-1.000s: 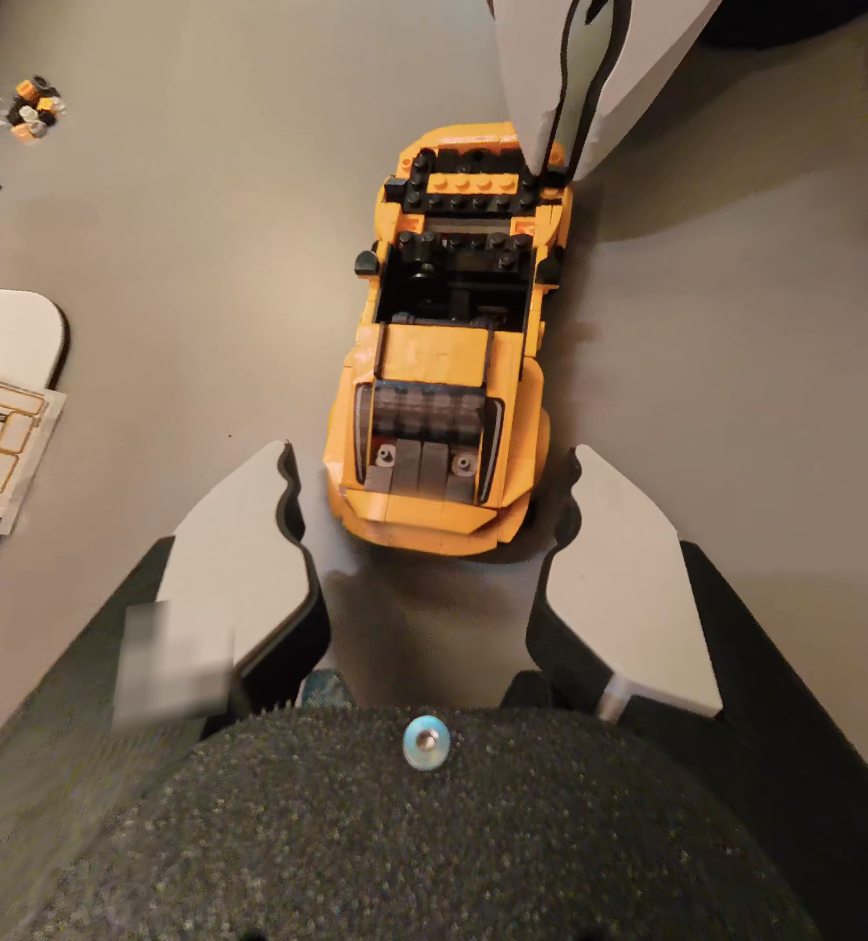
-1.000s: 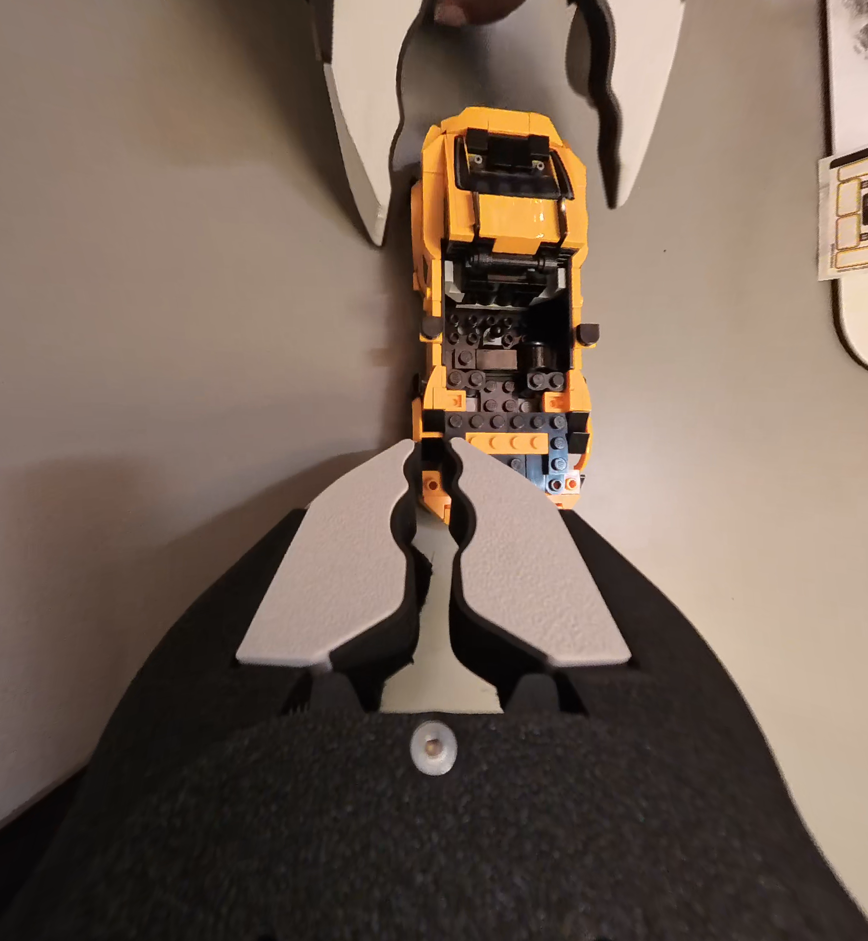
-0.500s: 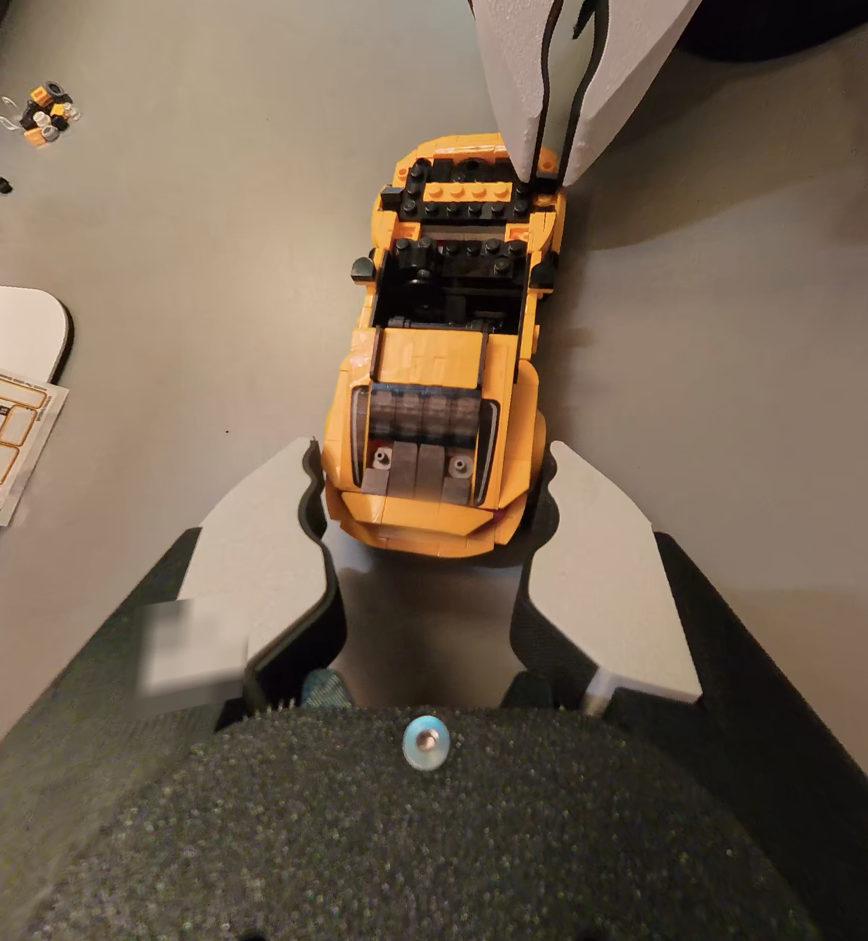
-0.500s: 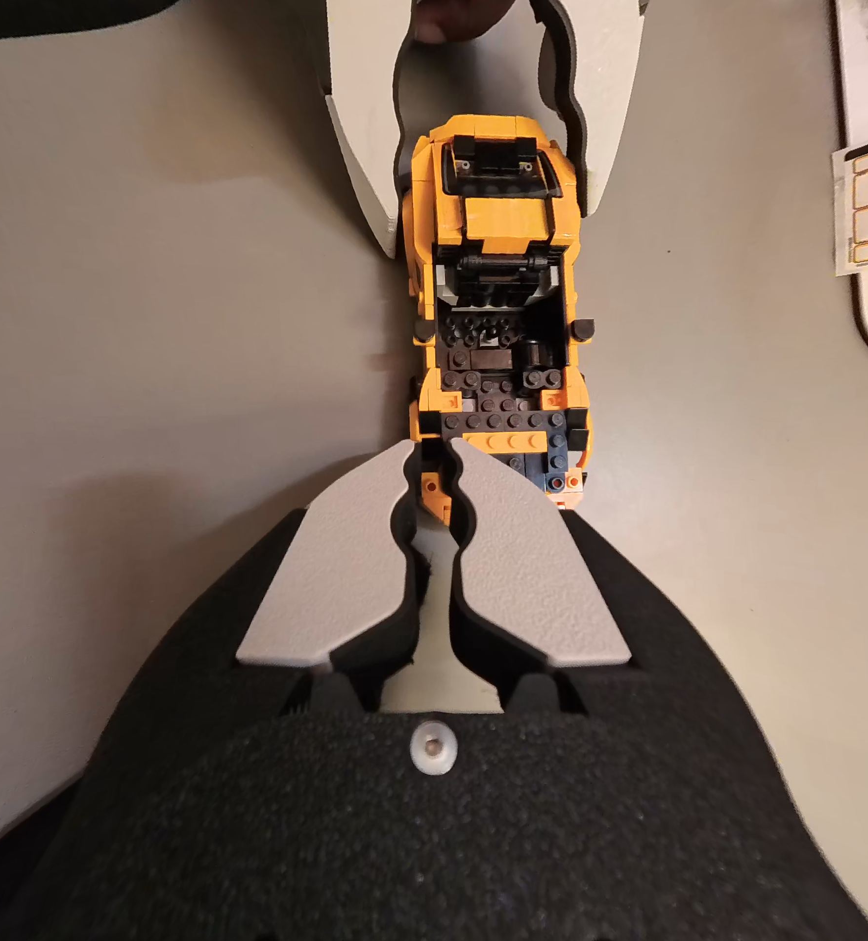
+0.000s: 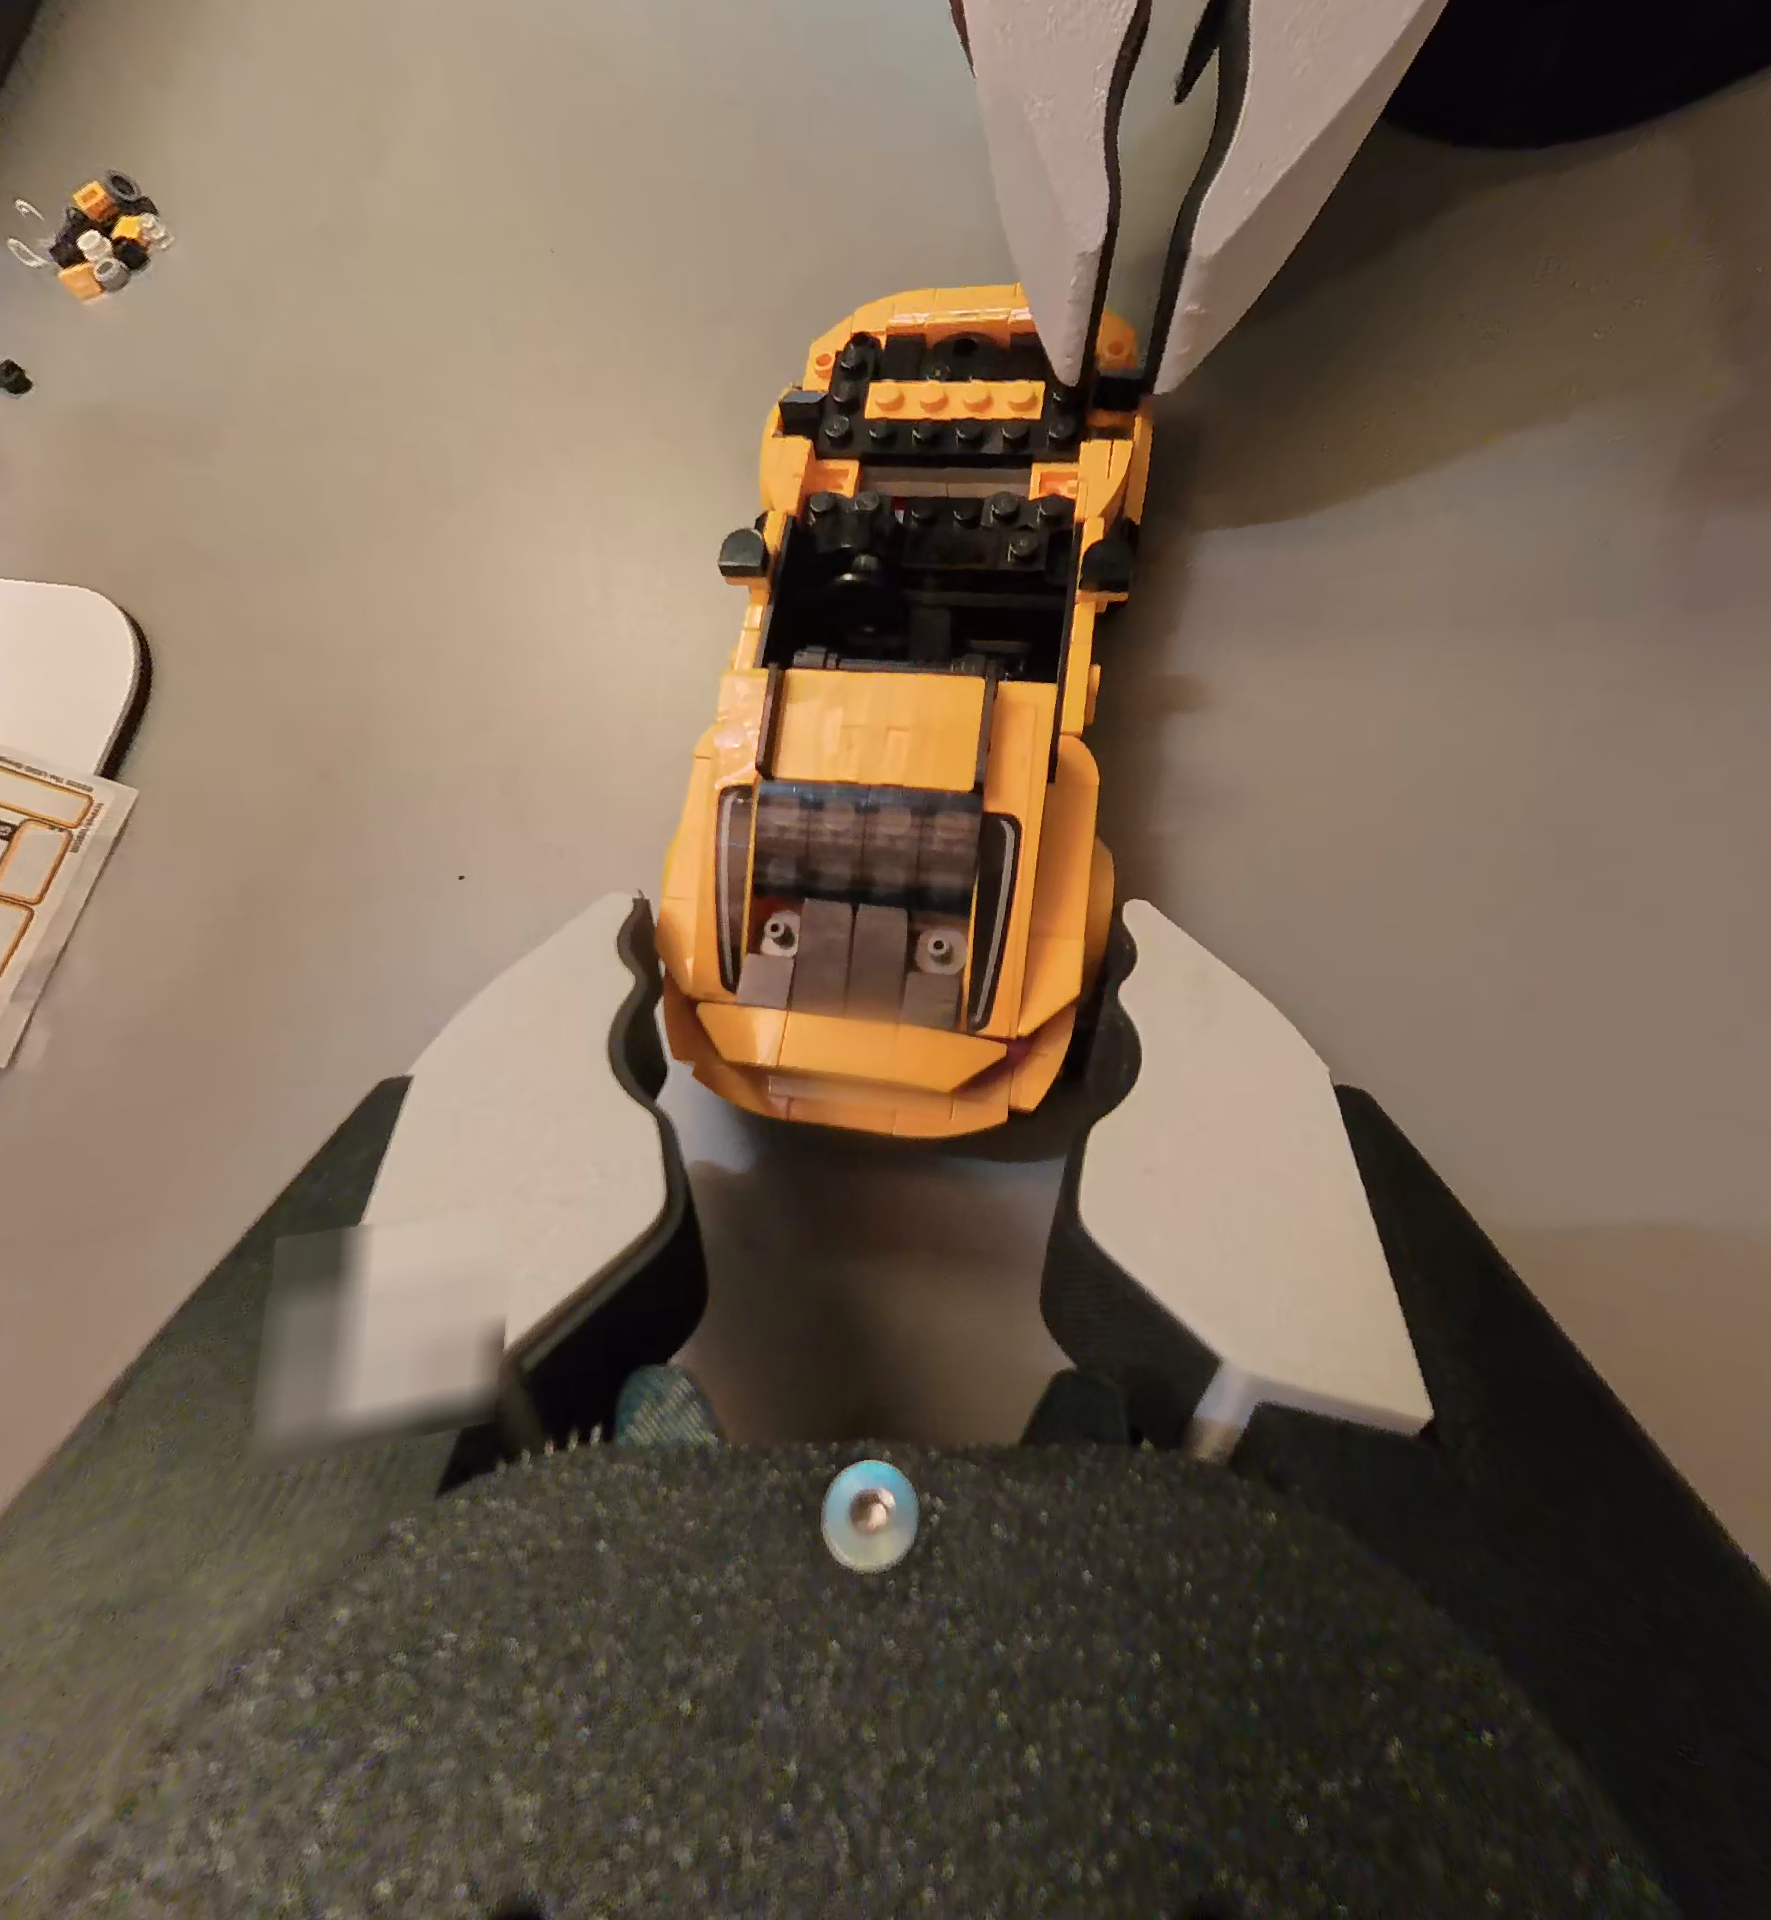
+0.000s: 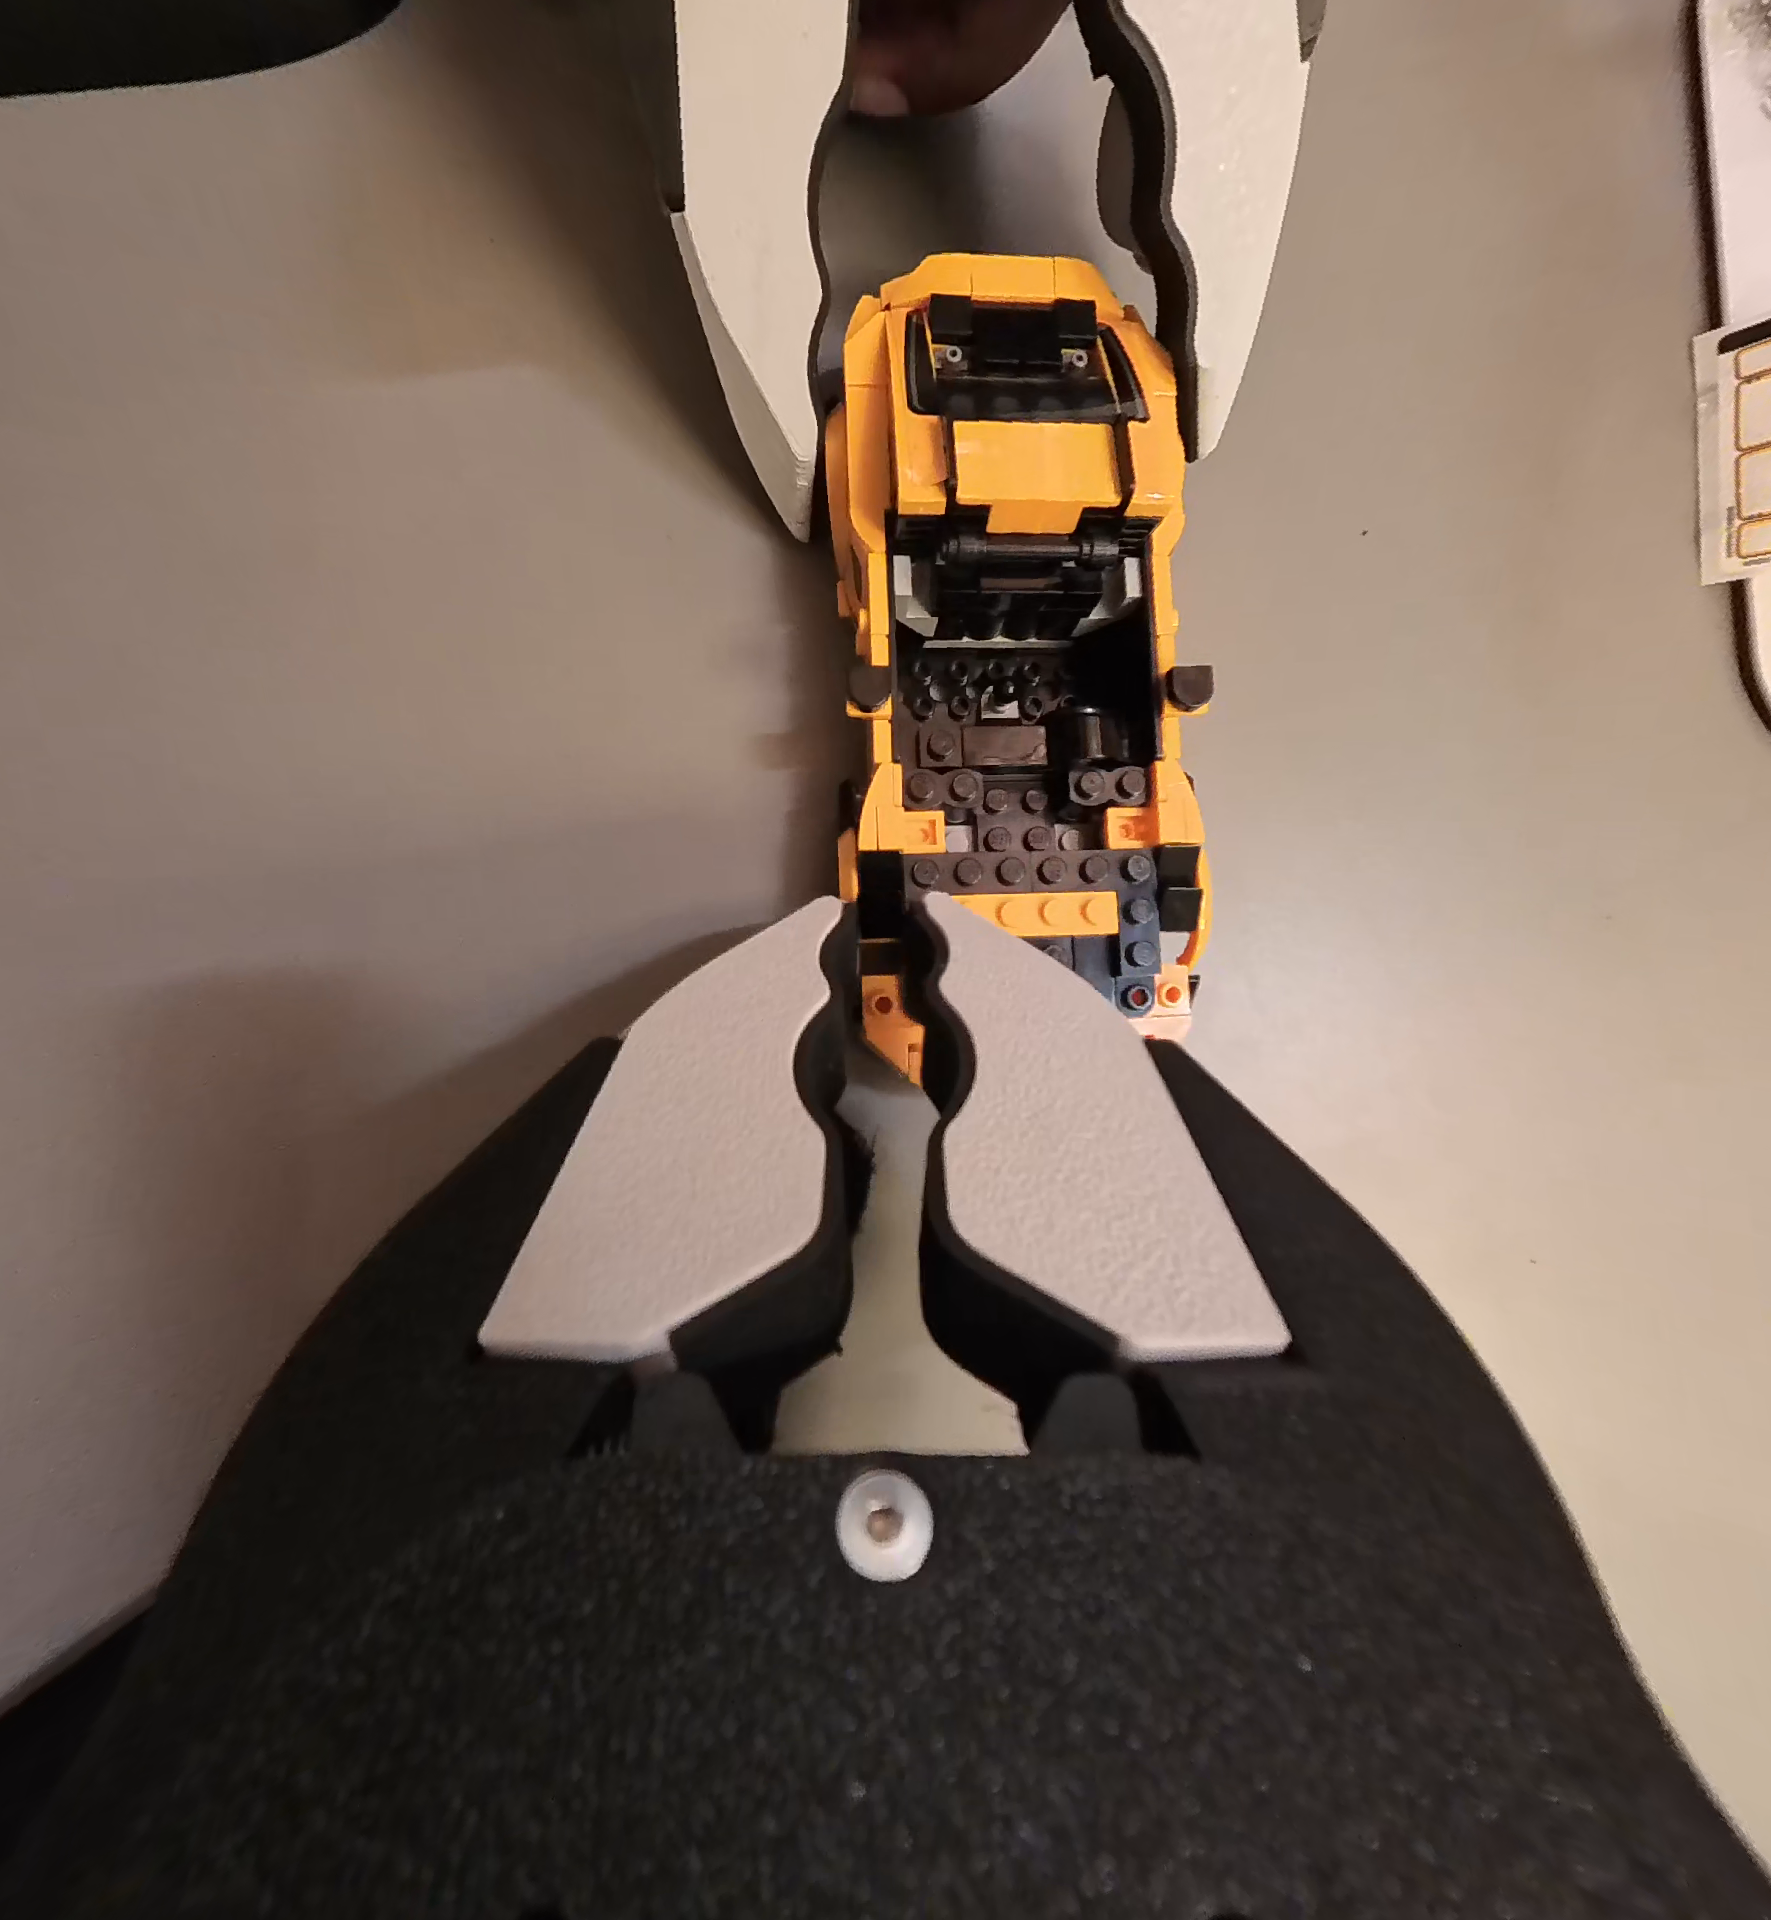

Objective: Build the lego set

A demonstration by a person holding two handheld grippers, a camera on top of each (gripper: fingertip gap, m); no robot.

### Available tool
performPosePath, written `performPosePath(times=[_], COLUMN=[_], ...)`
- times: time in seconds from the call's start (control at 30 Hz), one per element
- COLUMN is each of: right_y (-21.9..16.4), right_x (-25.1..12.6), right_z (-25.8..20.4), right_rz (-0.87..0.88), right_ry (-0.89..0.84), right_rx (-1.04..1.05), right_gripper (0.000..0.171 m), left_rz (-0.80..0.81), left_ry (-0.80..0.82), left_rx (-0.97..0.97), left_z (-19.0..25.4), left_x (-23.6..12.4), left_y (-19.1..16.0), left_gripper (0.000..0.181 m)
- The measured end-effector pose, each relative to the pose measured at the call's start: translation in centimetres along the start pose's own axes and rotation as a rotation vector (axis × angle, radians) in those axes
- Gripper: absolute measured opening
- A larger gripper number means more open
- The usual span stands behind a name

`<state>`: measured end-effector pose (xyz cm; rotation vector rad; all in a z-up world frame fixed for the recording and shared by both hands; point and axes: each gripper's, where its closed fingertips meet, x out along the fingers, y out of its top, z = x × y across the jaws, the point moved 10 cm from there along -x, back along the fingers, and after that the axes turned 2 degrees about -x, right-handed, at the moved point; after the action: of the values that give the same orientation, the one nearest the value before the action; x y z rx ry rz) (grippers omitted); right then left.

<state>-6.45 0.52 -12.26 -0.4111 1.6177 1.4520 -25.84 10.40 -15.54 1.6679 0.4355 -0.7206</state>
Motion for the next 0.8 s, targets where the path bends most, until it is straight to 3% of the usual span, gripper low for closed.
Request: performPosePath(times=[0.8], right_y=[0.00], right_x=[0.11], right_z=[0.05], right_rz=[-0.013], right_ry=[-0.024], right_rx=[-0.019], right_gripper=[0.015], left_rz=[0.006], left_ry=[-0.001], left_rx=[-0.005], left_z=[-0.02], left_x=[0.02], left_y=[-0.04], left_gripper=[0.080])
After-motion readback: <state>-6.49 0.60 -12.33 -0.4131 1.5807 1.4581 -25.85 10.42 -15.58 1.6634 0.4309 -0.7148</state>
